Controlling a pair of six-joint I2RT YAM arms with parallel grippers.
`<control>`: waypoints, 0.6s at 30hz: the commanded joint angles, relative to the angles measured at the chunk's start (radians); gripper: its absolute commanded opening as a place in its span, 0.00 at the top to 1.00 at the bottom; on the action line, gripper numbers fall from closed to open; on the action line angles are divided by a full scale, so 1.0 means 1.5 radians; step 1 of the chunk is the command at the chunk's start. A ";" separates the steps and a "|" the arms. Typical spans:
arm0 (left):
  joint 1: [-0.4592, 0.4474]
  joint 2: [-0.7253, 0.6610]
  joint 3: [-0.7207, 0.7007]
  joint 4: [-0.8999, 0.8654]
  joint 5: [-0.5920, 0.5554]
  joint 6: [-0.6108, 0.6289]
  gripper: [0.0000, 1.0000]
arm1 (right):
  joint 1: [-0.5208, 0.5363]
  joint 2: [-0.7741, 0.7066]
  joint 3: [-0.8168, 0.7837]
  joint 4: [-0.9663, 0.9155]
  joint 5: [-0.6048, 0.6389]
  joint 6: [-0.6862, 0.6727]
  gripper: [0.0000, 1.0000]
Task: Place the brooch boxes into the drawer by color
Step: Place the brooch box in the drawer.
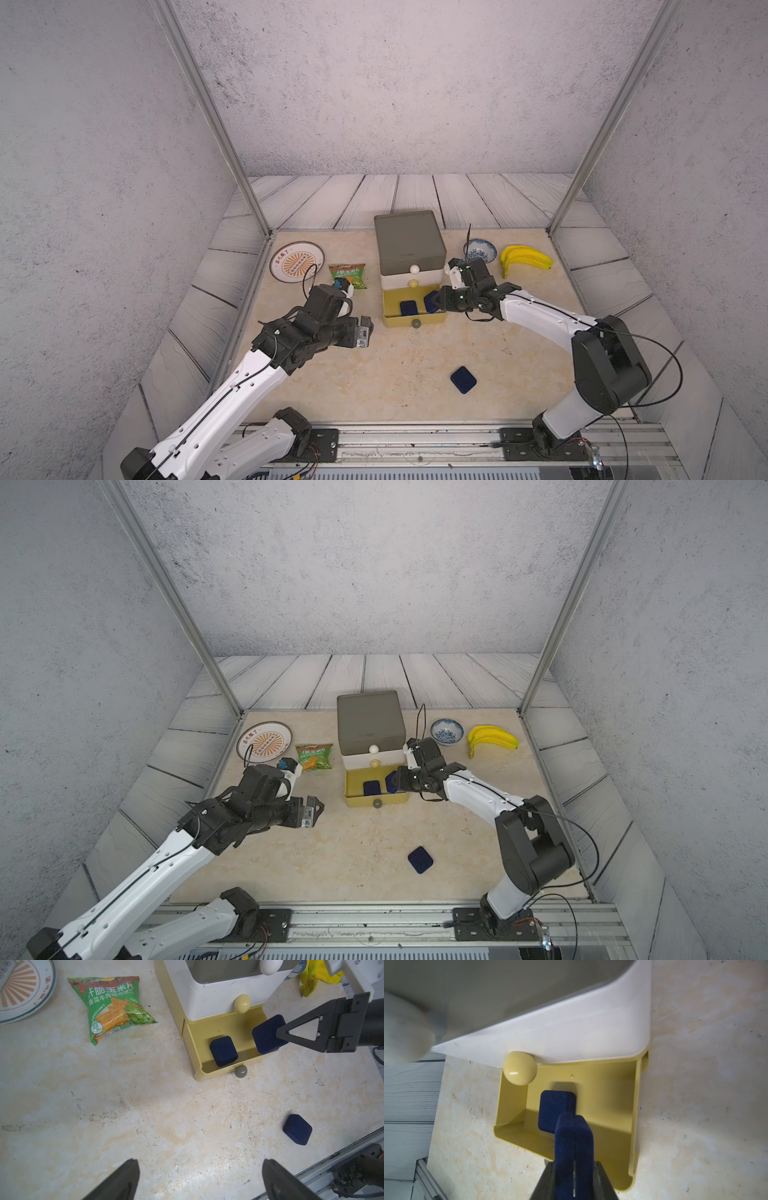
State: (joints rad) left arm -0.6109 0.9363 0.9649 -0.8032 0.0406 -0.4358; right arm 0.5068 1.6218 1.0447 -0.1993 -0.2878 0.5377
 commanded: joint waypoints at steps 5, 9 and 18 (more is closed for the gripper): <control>0.004 -0.013 -0.017 -0.004 0.002 -0.009 0.02 | -0.002 0.059 0.045 0.056 0.003 -0.012 0.94; 0.005 -0.015 -0.015 -0.007 -0.003 -0.009 0.02 | -0.003 0.092 0.055 0.071 -0.001 -0.011 0.95; 0.004 -0.017 -0.017 -0.014 -0.010 -0.007 0.02 | -0.002 0.129 0.047 0.106 -0.015 -0.002 0.95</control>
State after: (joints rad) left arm -0.6106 0.9215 0.9508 -0.8089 0.0380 -0.4465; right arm 0.5121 1.7908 1.0893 -0.1520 -0.3084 0.5388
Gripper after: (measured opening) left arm 0.984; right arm 0.260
